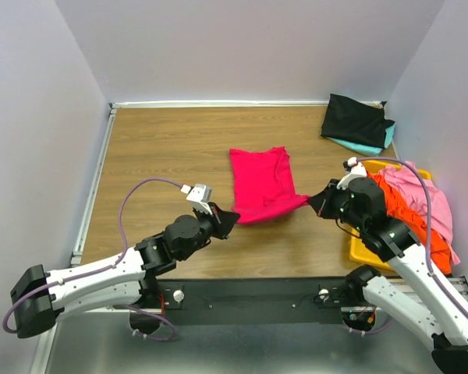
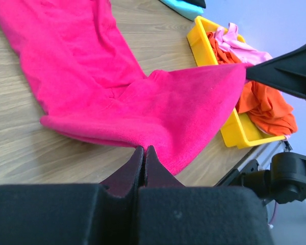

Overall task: Fold and stack the t-shirts
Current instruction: Fold the tshirt

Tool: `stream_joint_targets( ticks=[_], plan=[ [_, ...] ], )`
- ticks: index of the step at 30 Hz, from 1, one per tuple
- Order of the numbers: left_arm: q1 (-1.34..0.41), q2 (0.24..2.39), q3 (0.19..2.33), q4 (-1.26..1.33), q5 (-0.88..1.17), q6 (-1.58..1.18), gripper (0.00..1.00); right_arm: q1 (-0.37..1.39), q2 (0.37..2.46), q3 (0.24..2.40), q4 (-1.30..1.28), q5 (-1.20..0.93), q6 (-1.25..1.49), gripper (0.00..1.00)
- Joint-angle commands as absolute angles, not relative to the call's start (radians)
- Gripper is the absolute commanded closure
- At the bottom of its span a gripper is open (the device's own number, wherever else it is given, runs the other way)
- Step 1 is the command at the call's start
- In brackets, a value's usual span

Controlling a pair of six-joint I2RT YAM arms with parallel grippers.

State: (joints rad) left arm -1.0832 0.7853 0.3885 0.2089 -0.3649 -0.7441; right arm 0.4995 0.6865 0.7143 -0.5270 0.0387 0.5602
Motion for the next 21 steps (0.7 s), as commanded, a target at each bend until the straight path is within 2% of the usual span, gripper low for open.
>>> stream_joint_targets(
  ticks=[1, 11, 21],
  plan=[
    [-1.107, 0.785, 0.437, 0.179, -0.374, -0.738, 1.0, 0.505, 0.673, 0.759, -0.563, 0.071, 0.549, 0.99],
    [-1.101, 0.92, 0.46, 0.31, -0.463, -0.689, 1.0, 0.505, 0.813, 0.796, -0.451, 0.274, 0.531, 0.99],
    [-1.033, 1.014, 0.483, 0.374, -0.451, -0.647, 1.0, 0.505, 0.997, 0.86, -0.339, 0.337, 0.499, 0.99]
  ],
)
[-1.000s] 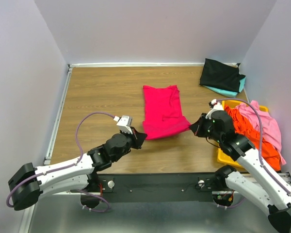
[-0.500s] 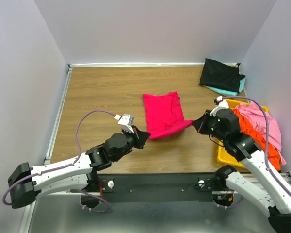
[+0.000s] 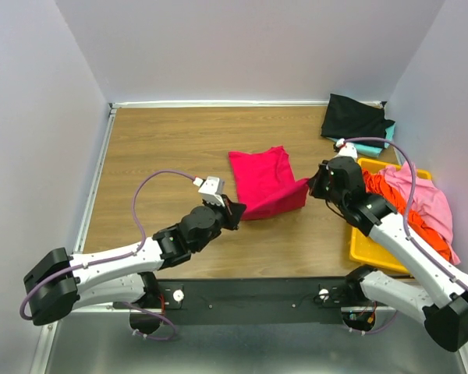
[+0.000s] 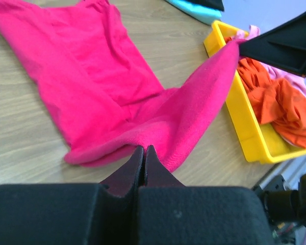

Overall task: Fold and stack the t-shirts
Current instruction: Fold the tshirt

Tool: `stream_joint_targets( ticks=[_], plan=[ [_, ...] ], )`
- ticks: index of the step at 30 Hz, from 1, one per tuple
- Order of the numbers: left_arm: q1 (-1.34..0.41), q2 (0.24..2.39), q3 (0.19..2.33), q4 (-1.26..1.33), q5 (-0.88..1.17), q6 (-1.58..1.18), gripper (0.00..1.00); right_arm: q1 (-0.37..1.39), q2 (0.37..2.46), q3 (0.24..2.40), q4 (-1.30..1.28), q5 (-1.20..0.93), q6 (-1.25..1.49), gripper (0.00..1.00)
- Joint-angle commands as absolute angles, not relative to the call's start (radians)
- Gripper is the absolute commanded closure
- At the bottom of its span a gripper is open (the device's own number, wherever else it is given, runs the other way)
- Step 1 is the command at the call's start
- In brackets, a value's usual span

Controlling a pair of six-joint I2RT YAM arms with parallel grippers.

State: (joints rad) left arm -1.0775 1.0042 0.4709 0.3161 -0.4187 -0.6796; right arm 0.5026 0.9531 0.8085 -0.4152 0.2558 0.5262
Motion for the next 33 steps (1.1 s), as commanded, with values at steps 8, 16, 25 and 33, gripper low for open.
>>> stream_joint_targets(
  ticks=[8, 16, 25, 33],
  plan=[
    [-0.896, 1.095, 0.465, 0.532, -0.293, -0.577, 1.0, 0.505, 1.138, 0.919, -0.261, 0.405, 0.468, 0.99],
    [-0.796, 1.233, 0.505, 0.612, -0.204, -0.528, 1.0, 0.502, 1.317, 1.014, -0.193, 0.457, 0.425, 0.99],
    [-0.663, 1.42, 0.597, 0.693, -0.107, -0.511, 1.0, 0.456, 1.563, 1.14, -0.143, 0.469, 0.376, 0.99],
    [-0.546, 1.649, 0.758, 0.718, -0.025, -0.488, 1.0, 0.373, 1.799, 1.352, -0.121, 0.401, 0.331, 0.99]
  ],
)
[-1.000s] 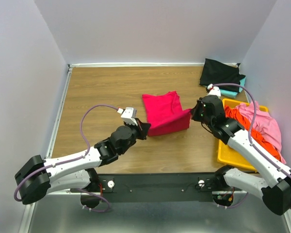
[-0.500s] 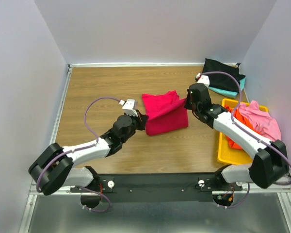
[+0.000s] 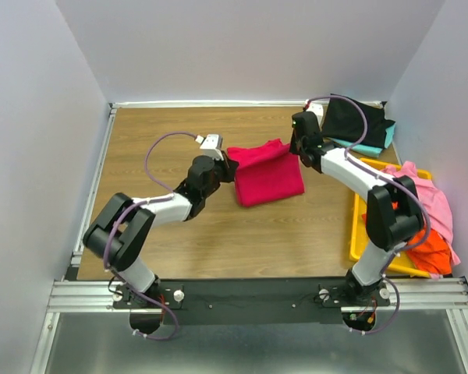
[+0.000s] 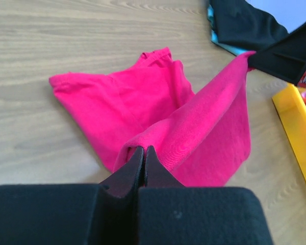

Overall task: Fold and stack the t-shirts
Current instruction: Fold the tshirt

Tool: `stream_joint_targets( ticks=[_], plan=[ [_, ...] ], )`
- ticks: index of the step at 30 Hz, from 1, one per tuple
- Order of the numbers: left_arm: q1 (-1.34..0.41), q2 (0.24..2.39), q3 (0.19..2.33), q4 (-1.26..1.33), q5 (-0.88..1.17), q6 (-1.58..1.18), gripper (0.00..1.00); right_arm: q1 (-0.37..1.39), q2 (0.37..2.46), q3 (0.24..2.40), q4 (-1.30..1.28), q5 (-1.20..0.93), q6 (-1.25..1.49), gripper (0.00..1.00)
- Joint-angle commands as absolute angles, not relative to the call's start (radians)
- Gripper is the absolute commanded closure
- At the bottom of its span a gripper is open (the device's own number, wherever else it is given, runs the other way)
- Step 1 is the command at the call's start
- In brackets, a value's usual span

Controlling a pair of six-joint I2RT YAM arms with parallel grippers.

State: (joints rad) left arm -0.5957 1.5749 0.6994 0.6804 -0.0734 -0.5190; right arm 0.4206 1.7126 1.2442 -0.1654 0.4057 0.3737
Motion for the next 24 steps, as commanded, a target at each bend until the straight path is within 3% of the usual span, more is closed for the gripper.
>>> stream_joint_targets(
  ticks=[1, 6, 7, 8, 9, 10, 12, 15, 24],
  plan=[
    [-0.532, 1.669, 0.791, 0.716, -0.018, -0.492, 1.0, 0.368, 1.825, 1.379, -0.12, 0.39, 0.325, 0.99],
    [-0.437, 1.788, 0.877, 0.715, -0.005, -0.523, 0.99, 0.336, 2.04, 1.577, -0.115, 0.292, 0.301, 0.99],
    [-0.425, 1.802, 0.896, 0.716, -0.005, -0.529, 0.92, 0.333, 2.064, 1.613, -0.115, 0.272, 0.301, 0.99],
    [-0.414, 1.816, 0.931, 0.715, -0.005, -0.534, 0.77, 0.325, 2.089, 1.679, -0.115, 0.246, 0.301, 0.93],
    [-0.397, 1.833, 0.946, 0.713, -0.011, -0.543, 0.39, 0.315, 2.133, 1.716, -0.115, 0.191, 0.301, 0.8],
    [-0.391, 1.841, 0.987, 0.701, -0.021, -0.546, 0.26, 0.308, 2.146, 1.745, -0.117, 0.158, 0.299, 0.48],
    [-0.384, 1.841, 1.028, 0.639, -0.061, -0.542, 0.03, 0.295, 2.151, 1.789, -0.115, 0.1, 0.31, 0.35],
    [-0.382, 1.8, 1.033, 0.614, -0.081, -0.522, 0.02, 0.259, 2.111, 1.779, -0.114, 0.006, 0.304, 0.24],
    [-0.387, 1.747, 0.93, 0.643, -0.015, -0.511, 0.03, 0.18, 2.008, 1.573, -0.058, -0.199, 0.273, 0.24]
  ],
)
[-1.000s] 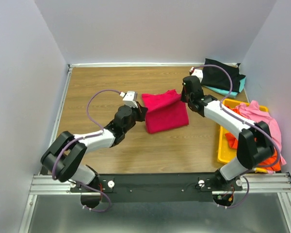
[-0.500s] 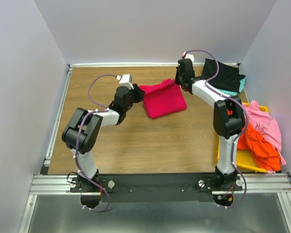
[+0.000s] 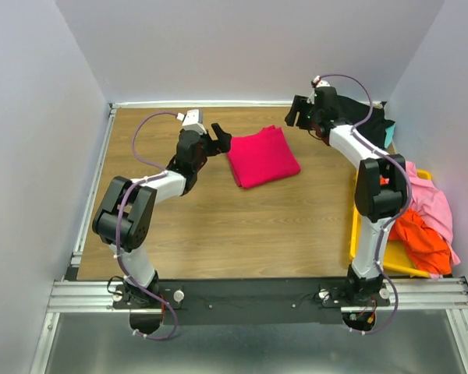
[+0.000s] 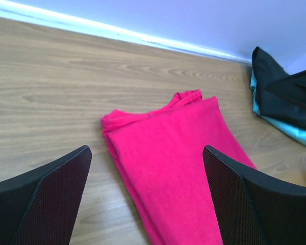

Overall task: Fold and stack the t-shirts
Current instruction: Fold the tshirt

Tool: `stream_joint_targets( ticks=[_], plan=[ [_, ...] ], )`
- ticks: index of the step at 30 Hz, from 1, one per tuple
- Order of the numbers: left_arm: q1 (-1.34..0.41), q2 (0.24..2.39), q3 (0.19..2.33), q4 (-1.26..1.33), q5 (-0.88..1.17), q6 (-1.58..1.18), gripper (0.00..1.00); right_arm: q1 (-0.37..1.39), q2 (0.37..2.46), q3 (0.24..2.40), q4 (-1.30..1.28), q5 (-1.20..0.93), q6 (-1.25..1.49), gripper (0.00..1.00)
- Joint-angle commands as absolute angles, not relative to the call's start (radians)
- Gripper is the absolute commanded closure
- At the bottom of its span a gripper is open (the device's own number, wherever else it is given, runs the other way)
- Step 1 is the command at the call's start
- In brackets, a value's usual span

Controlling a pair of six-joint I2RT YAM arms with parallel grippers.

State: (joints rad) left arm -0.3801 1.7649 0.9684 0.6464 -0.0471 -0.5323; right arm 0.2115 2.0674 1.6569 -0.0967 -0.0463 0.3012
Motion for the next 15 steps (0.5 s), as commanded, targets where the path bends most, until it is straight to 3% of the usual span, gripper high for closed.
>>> stream_joint_targets(
  ticks=[1, 15],
  plan=[
    [-0.388, 1.746, 0.924, 0.647, -0.012, -0.509, 0.04, 0.173, 2.003, 1.559, -0.055, -0.228, 0.268, 0.24],
    [-0.446, 1.841, 0.905, 0.698, 0.061, -0.506, 0.07, 0.052, 2.026, 1.413, 0.041, -0.535, 0.258, 0.17]
  ],
)
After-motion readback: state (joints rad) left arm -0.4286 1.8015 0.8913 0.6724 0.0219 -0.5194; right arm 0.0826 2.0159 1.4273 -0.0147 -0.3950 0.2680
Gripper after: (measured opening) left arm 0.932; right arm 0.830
